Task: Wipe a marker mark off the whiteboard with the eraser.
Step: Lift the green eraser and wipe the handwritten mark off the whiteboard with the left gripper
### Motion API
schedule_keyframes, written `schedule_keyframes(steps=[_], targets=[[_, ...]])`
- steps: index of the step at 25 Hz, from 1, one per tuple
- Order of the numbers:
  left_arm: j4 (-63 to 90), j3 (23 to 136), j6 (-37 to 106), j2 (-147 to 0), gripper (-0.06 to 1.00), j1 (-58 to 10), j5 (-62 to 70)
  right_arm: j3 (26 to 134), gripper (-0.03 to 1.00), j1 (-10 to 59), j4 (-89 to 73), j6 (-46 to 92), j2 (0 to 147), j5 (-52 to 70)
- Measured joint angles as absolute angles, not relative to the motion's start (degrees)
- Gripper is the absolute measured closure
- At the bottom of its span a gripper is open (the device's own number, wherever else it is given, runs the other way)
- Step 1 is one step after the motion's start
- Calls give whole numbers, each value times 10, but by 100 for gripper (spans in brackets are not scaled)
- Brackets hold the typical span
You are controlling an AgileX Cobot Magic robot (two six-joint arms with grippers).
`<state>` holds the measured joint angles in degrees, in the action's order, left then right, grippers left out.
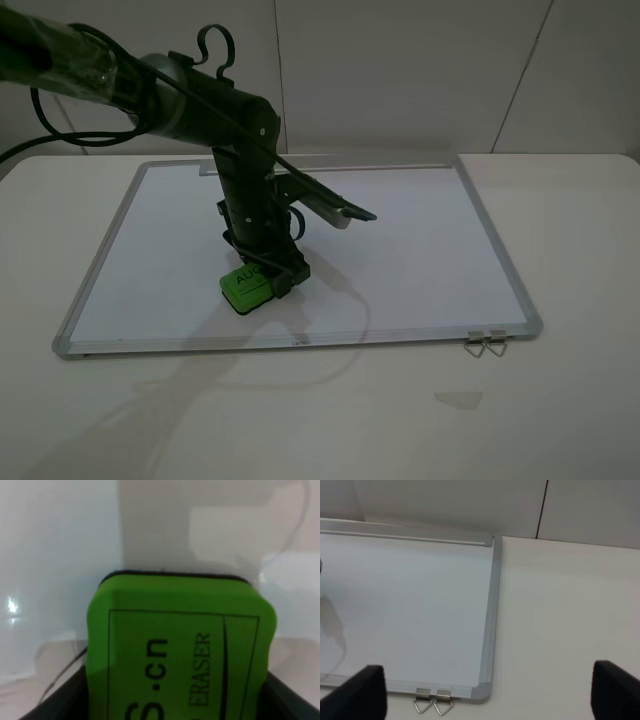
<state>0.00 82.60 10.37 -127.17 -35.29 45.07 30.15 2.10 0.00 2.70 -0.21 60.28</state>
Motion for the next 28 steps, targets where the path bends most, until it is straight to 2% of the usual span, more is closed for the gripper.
schedule_keyframes(steps=[14, 21, 28], targets=[[-43, 829, 63, -1273, 35, -246, 423, 301, 15, 21, 0, 27, -2, 603], [-16, 830, 76, -1273, 35, -264, 422, 301, 15, 21, 0, 27, -2, 603], [42, 830, 109, -1274, 35, -333, 409, 301, 15, 21, 0, 27, -2, 603]])
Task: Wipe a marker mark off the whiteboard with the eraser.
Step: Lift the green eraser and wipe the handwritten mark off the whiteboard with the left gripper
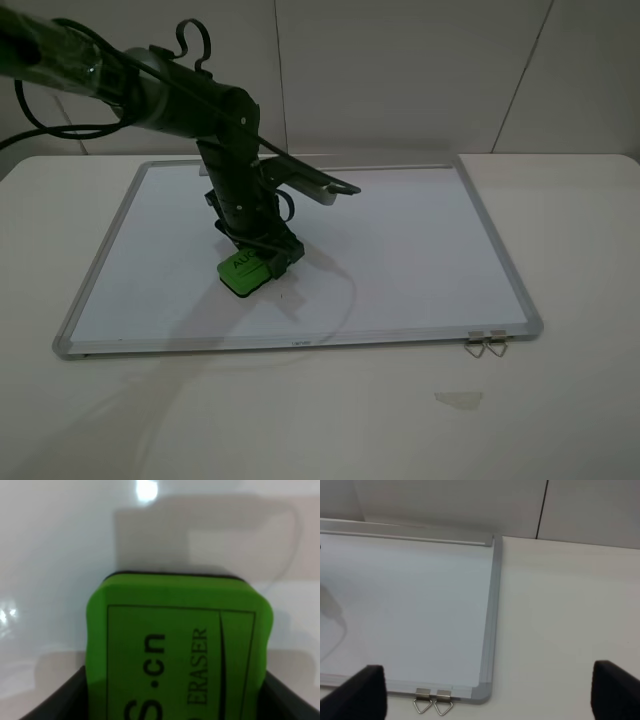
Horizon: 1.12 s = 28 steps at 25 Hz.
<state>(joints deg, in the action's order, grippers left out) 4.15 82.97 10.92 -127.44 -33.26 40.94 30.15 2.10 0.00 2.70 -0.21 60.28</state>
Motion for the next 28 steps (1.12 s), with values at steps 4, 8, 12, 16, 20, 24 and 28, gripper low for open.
schedule_keyframes(steps=[4, 8, 12, 16, 20, 24, 28], targets=[[51, 830, 112, -1274, 35, -380, 394, 301, 15, 21, 0, 27, -2, 603], [55, 830, 113, -1275, 35, -408, 386, 301, 15, 21, 0, 27, -2, 603], [56, 830, 113, -1275, 35, -410, 383, 301, 15, 21, 0, 27, -2, 603], [69, 830, 113, -1280, 35, -392, 381, 301, 15, 21, 0, 27, -2, 603], [70, 835, 113, -1289, 35, -347, 370, 301, 15, 21, 0, 27, -2, 603], [48, 841, 113, -1298, 35, -298, 352, 301, 15, 21, 0, 27, -2, 603], [32, 841, 112, -1299, 35, -273, 347, 301, 15, 21, 0, 27, -2, 603]])
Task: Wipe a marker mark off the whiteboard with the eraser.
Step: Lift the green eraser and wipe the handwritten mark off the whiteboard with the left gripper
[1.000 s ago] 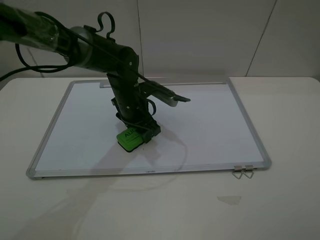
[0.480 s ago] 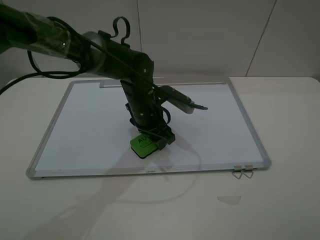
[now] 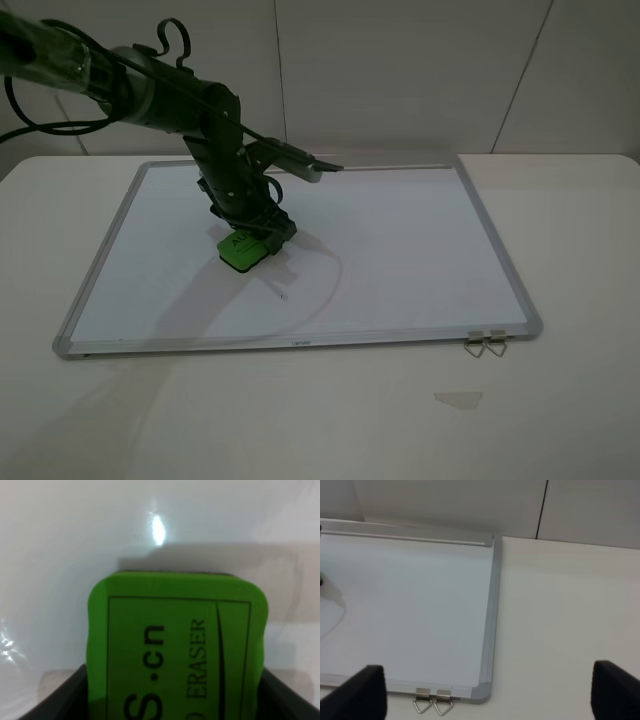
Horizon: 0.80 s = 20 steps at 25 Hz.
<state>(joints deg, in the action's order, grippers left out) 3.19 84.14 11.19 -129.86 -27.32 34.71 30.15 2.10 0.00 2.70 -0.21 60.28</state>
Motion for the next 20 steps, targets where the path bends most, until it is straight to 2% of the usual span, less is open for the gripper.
schedule_keyframes(steps=[7, 14, 20], targets=[[30, 843, 112, -1299, 35, -285, 360, 301, 15, 21, 0, 27, -2, 603], [24, 843, 124, -1299, 35, -371, 397, 301, 15, 21, 0, 27, -2, 603], [24, 843, 125, -1299, 35, -386, 396, 301, 15, 21, 0, 27, -2, 603]])
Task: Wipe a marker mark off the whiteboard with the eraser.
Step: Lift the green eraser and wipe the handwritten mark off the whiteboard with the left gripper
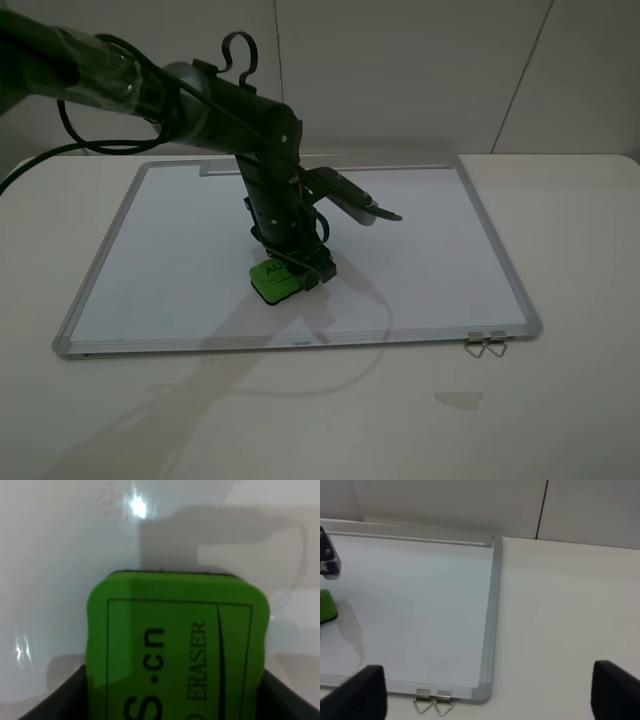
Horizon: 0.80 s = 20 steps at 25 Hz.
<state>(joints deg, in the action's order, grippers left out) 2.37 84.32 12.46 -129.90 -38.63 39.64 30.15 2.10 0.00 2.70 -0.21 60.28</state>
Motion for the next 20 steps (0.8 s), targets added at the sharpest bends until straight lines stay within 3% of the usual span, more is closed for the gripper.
schedule_keyframes(steps=[7, 14, 20], targets=[[31, 843, 127, -1299, 35, -357, 379, 301, 15, 21, 0, 27, -2, 603], [39, 843, 126, -1300, 35, -266, 341, 301, 15, 21, 0, 27, -2, 603], [41, 843, 126, -1300, 35, -263, 342, 301, 15, 21, 0, 27, -2, 603]])
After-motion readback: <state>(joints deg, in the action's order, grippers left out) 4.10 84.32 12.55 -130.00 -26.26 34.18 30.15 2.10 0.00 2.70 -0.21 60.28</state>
